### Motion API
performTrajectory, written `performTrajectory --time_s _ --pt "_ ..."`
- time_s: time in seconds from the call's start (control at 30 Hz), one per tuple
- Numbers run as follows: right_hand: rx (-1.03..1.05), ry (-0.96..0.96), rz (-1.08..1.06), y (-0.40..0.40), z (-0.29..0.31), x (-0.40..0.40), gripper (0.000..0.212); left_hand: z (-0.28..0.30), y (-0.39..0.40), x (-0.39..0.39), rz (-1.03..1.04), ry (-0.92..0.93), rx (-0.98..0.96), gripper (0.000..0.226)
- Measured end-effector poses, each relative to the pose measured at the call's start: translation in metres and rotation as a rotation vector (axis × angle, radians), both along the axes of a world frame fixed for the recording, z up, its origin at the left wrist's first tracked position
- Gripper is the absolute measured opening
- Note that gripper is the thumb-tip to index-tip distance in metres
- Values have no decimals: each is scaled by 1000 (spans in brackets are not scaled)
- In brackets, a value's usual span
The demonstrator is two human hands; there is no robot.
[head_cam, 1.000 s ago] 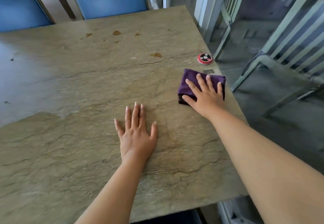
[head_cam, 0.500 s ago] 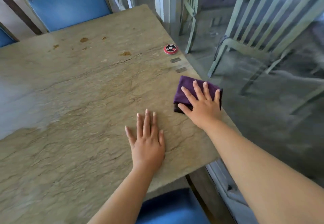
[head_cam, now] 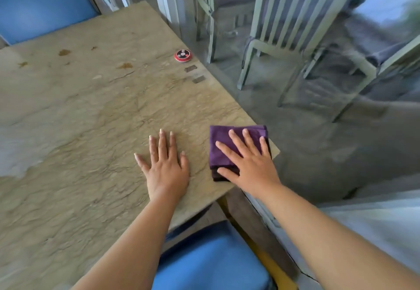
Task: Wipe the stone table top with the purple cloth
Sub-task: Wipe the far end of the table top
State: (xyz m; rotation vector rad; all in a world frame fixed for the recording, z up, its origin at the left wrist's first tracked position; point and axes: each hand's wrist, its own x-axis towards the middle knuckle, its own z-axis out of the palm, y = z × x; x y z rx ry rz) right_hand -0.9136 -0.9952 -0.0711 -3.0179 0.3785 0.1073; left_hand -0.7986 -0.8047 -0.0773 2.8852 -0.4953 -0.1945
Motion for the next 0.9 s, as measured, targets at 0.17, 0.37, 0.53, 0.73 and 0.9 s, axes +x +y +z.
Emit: performTrajectory --time_s 0.17,0.37,0.53,0.73,0.9 --pt "-13 32 -317 19 -1 9 70 -1 3 1 -25 -7 15 63" --pt "30 111 -204 66 -6 7 70 4 18 6 -106 25 -78 60" --pt "31 153 51 60 -3 50 69 10 64 16 -151 -52 -187 50" --pt "57 150 18 139 -2 133 69 9 147 42 226 -104 -71 53" --pt "27 101 473 195 -5 163 69 9 205 57 459 -33 51 64"
